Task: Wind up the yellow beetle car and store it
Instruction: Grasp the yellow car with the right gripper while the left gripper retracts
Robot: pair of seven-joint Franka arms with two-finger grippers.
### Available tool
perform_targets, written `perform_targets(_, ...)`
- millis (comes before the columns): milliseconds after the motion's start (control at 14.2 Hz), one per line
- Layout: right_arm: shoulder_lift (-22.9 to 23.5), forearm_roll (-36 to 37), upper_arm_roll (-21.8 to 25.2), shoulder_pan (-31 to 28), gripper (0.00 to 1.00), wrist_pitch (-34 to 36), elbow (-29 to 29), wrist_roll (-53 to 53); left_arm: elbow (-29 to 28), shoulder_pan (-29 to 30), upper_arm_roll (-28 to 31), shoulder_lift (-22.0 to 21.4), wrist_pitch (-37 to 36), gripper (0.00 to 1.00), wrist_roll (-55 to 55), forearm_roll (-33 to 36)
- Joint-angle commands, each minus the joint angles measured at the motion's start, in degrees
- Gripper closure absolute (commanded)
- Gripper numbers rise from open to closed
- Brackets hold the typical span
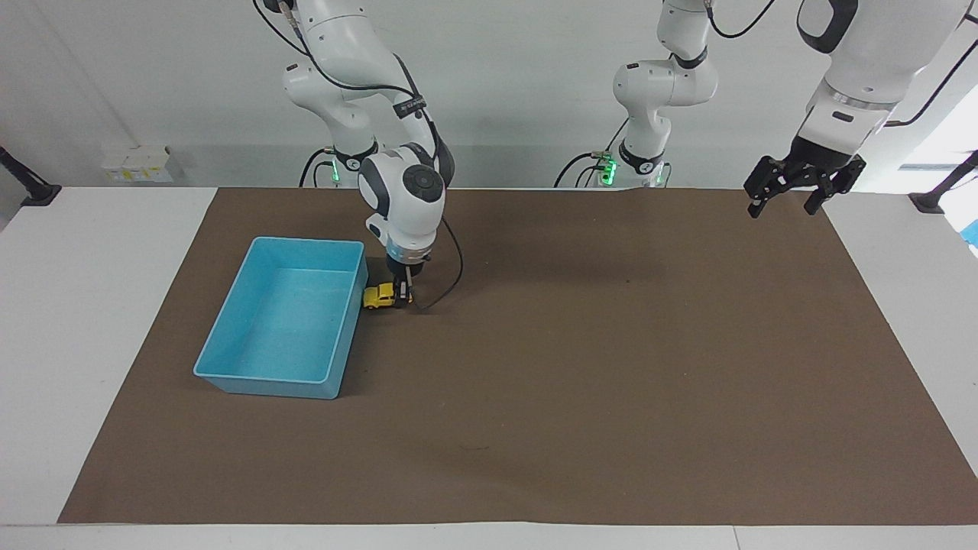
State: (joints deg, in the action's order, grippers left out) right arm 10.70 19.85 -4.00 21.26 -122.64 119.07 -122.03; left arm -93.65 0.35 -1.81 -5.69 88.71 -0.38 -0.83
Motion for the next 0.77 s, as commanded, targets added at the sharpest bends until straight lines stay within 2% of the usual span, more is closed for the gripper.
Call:
perform_targets(0, -0.6, 0.7, -1.2, 0.7, 1.00, 3.5, -4.1, 0.5, -0.4, 0.4, -0.9, -1.5, -4.1, 0.00, 0.8, -0.8)
perform_targets(141, -1.4, -1.3, -1.7, 0.7, 1.00, 5.7, -6.9, 5.0, -0.8, 0.0, -1.1, -1.7, -3.7, 0.00, 0.2, -0.8)
perform_targets(352, -3.1, -8.1, -1.4, -0.3, 1.00, 8.8, -11.4, 16.9, -2.5, 0.0, -1.1, -2.9, -3.1, 0.00, 0.2, -0.8)
perform_targets(704, -6.0, -9.0, -1.0, -1.7, 1.00, 9.3, -12.7, 33.0, -2.2, -0.2, -1.4, -2.2, -1.9, 0.00, 0.4, -0.8)
